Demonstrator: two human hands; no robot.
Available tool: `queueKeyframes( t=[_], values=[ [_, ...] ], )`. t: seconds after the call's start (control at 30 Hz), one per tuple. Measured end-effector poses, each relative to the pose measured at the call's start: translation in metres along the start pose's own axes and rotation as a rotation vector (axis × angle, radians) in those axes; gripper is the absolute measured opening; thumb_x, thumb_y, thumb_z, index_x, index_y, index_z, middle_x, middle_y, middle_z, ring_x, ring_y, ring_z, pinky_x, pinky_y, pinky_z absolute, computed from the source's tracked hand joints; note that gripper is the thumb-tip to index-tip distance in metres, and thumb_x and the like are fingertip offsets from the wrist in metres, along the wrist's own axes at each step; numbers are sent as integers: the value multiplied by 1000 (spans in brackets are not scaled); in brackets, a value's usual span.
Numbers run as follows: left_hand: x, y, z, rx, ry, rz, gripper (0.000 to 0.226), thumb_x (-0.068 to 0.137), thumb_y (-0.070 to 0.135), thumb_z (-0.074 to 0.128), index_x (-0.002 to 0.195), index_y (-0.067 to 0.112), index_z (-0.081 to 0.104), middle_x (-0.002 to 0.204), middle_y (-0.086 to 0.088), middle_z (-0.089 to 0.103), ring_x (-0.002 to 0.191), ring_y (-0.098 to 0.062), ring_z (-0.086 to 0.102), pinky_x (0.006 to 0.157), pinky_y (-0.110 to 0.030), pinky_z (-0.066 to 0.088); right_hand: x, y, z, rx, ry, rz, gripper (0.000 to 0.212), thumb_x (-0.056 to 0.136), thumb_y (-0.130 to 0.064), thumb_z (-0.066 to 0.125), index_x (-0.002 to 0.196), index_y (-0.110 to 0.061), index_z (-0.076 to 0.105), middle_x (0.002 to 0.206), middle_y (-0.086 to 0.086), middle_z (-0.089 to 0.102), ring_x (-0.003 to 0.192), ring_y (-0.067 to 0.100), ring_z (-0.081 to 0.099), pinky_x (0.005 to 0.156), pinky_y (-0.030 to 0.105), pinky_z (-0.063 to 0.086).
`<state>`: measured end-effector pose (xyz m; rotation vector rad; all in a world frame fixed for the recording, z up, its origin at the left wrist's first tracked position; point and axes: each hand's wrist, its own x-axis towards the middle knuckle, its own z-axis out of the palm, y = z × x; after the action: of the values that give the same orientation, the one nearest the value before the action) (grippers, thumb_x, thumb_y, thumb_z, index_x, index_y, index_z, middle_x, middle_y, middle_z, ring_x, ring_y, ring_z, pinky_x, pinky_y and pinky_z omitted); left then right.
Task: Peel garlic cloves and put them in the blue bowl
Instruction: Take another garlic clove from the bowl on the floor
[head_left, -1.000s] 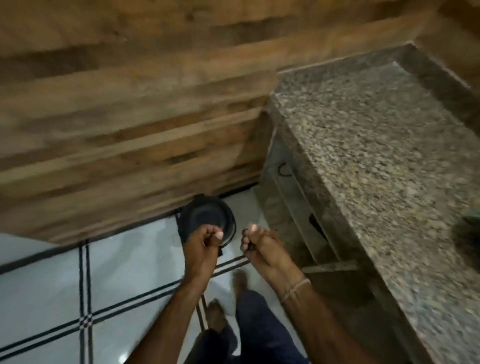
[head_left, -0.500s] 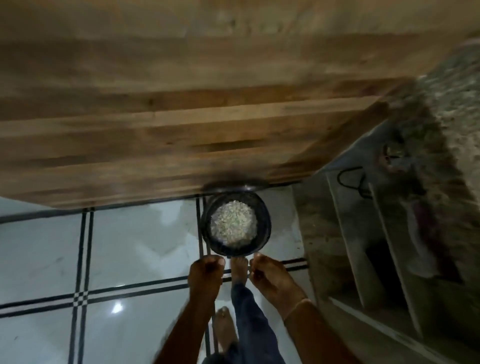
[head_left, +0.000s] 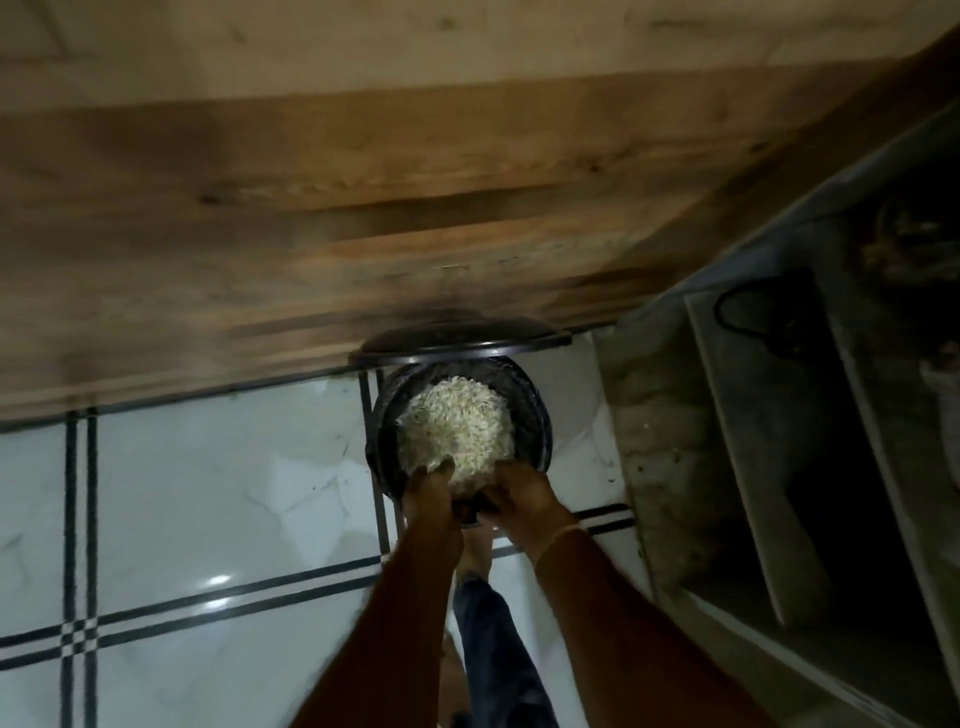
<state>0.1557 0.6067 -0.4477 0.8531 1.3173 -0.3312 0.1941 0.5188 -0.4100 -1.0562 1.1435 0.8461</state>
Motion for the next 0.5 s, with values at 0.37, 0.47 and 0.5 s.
queueKeyframes(
  t=[0.37,0.47,0.5],
  values=[
    [-251,42,2,866,0,520,57,105,31,57,158,17,39,159,-11,46,143,-30,46,114,-33,37,-255,-15,-60,-129,-123,-382,21,110,-19,48,116,-12,66,106,6,73,82,7,72,62,15,56],
    [-345,30,10,1014,-98,743,49,103,27,60,150,16,51,151,-9,55,138,-26,51,107,-23,34,-320,4,-116,-314,9,-683,26,107,-24,55,130,-19,65,119,-8,69,105,-2,64,78,6,50],
    [-372,22,14,1059,-132,784,47,102,26,62,148,16,53,147,-8,59,135,-26,53,104,-22,34,-340,10,-136,-342,56,-775,30,107,-27,56,135,-19,64,124,-9,66,114,-1,61,87,7,49]
  ],
)
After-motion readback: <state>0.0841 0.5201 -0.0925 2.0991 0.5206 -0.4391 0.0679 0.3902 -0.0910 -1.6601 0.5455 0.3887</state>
